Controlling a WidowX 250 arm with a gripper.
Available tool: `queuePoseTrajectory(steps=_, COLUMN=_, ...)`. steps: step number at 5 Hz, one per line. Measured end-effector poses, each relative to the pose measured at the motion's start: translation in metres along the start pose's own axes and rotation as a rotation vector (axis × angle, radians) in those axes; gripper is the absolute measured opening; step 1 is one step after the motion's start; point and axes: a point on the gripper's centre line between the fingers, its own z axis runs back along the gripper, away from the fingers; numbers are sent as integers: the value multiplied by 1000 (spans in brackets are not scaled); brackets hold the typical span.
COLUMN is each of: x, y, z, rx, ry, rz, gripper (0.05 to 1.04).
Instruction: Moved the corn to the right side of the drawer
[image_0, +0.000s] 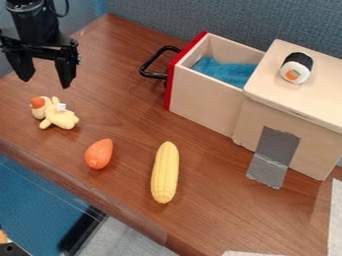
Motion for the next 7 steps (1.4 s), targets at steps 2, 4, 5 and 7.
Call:
queuePoseTrajectory(steps=2, x=-21, y=-33, z=-2, rx=-60, ry=47, rz=-85, gripper=999)
queuePoseTrajectory(steps=4, x=-50, y=-85, z=24, rx=-129, ry=0, rz=-251, gripper=999)
queuePoseTrajectory(steps=5, x=-60, y=-111, z=21, rx=-150, ry=12, rz=-312, gripper=999)
queuePoseTrajectory(steps=7, x=-72, y=-158, z=-4, rx=-164, ry=73, rz=-317, gripper=999)
